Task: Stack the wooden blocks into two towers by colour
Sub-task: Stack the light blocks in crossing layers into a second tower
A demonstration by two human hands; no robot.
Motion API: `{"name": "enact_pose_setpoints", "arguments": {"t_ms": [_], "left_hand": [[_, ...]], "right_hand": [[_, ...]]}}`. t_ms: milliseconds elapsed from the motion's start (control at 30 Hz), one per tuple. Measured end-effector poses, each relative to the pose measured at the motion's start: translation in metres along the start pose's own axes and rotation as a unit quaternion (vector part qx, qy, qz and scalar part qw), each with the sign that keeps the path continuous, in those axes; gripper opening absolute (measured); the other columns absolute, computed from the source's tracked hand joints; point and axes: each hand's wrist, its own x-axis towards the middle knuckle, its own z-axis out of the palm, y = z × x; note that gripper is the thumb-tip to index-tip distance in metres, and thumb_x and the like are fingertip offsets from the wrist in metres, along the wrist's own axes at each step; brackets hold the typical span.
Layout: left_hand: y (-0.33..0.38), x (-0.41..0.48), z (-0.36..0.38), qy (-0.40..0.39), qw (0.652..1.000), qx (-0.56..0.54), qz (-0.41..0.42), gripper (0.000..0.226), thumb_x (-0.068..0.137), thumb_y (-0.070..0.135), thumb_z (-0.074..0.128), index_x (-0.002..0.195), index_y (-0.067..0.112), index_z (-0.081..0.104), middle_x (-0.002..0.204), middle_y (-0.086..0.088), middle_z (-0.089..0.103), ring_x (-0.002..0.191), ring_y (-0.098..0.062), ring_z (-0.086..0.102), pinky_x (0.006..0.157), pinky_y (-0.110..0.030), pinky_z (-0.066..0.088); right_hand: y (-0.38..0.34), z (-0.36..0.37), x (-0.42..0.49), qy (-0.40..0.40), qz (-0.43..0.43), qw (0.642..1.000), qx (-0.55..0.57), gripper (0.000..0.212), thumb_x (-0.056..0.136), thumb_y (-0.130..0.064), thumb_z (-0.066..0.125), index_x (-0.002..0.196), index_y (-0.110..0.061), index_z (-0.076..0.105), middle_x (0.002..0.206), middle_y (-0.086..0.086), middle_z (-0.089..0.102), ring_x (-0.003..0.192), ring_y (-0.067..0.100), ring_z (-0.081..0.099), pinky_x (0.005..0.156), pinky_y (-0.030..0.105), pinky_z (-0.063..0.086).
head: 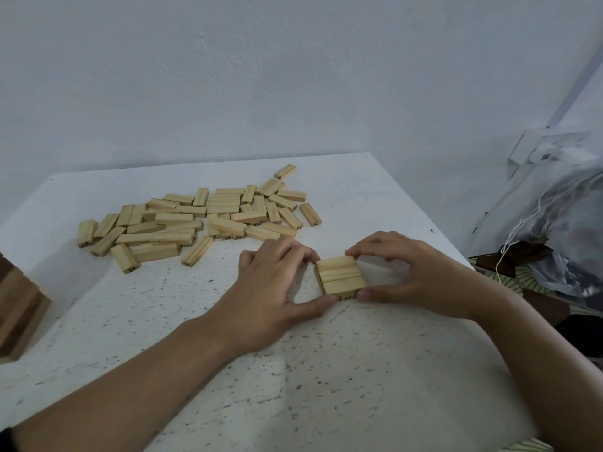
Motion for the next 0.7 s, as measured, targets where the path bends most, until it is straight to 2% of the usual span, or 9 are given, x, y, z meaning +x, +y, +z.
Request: {"name": "enact_pose_setpoints", "arguments": {"t_ms": [300, 400, 533, 600, 700], "left_hand": [[0.0015, -0.0002, -0.0010, 0.003, 1.000, -0.006, -0.007, 0.057, 0.086, 0.075, 0.048, 0.129, 0.037, 0.047, 0.124, 0.024, 0.039, 0.124, 0.004, 0.029, 0.100, -0.023, 0.017], [0.0017, -0.0001, -0.0013, 0.004, 1.000, -0.007, -0.009, 0.059, 0.086, 0.075, 0.051, 0.130, 0.038, 0.047, 0.125, 0.025, 0.038, 0.124, 0.006, 0.029, 0.102, -0.026, 0.019], [0.0025, -0.0018, -0.0036, 0.002, 1.000, -0.019, -0.025, 0.072, 0.078, 0.078, 0.060, 0.136, 0.039, 0.045, 0.127, 0.029, 0.036, 0.119, 0.019, 0.022, 0.104, -0.027, 0.023], [0.0026, -0.0022, -0.0044, 0.006, 0.999, -0.023, -0.035, 0.076, 0.074, 0.078, 0.064, 0.137, 0.039, 0.047, 0.127, 0.029, 0.035, 0.111, 0.016, 0.024, 0.102, -0.026, 0.024], [0.0039, -0.0021, -0.0050, 0.015, 0.999, -0.026, -0.041, 0.074, 0.073, 0.077, 0.066, 0.135, 0.039, 0.052, 0.124, 0.028, 0.037, 0.110, 0.014, 0.026, 0.100, -0.026, 0.025]], "right_hand": [[0.0034, 0.0004, 0.0016, 0.004, -0.003, 1.000, 0.001, 0.056, 0.076, -0.061, 0.073, 0.126, -0.038, 0.062, 0.124, -0.026, 0.058, 0.122, 0.002, 0.050, 0.099, 0.024, 0.043], [0.0034, 0.0003, 0.0018, 0.005, 0.000, 1.000, 0.005, 0.058, 0.074, -0.061, 0.074, 0.126, -0.038, 0.063, 0.124, -0.026, 0.058, 0.122, 0.003, 0.050, 0.099, 0.026, 0.044], [0.0042, -0.0006, 0.0008, 0.004, 0.007, 1.000, 0.012, 0.067, 0.071, -0.062, 0.076, 0.131, -0.040, 0.060, 0.128, -0.028, 0.057, 0.124, 0.001, 0.049, 0.100, 0.025, 0.043], [0.0046, -0.0005, 0.0007, 0.004, 0.009, 1.000, 0.010, 0.071, 0.070, -0.063, 0.076, 0.135, -0.041, 0.057, 0.130, -0.030, 0.055, 0.125, -0.001, 0.047, 0.101, 0.024, 0.043], [0.0044, 0.0005, 0.0010, 0.003, 0.008, 1.000, 0.010, 0.072, 0.069, -0.062, 0.077, 0.135, -0.042, 0.056, 0.130, -0.032, 0.054, 0.126, -0.004, 0.045, 0.101, 0.022, 0.041]]}}
